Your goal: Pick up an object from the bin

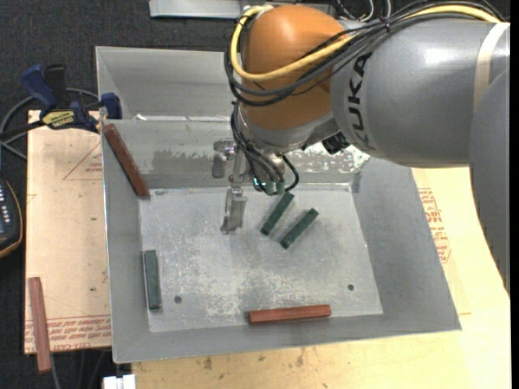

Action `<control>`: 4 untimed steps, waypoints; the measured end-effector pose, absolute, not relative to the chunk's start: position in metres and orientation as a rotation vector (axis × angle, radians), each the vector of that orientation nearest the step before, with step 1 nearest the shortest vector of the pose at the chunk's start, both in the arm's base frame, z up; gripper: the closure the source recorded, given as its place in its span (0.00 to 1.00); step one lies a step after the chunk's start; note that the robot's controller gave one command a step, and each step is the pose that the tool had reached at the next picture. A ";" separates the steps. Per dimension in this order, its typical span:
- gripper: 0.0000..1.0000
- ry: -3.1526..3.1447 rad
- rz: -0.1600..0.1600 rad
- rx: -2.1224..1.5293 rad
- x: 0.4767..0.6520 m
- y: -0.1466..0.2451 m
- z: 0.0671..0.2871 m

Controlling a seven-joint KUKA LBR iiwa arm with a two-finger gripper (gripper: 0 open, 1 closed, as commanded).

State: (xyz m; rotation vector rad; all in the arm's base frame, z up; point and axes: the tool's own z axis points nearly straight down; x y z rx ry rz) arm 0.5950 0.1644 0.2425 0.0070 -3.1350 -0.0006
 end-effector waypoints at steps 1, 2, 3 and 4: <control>0.00 -3.136 0.001 -0.157 0.612 0.123 0.203; 0.00 -3.120 -0.001 0.342 0.612 0.055 0.067; 0.00 -3.086 0.005 0.619 0.653 -0.028 0.074; 1.00 -3.084 -0.002 0.624 0.653 -0.023 0.074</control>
Offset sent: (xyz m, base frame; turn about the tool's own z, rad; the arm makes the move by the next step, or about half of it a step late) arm 0.0162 -0.0398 -0.0374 0.1040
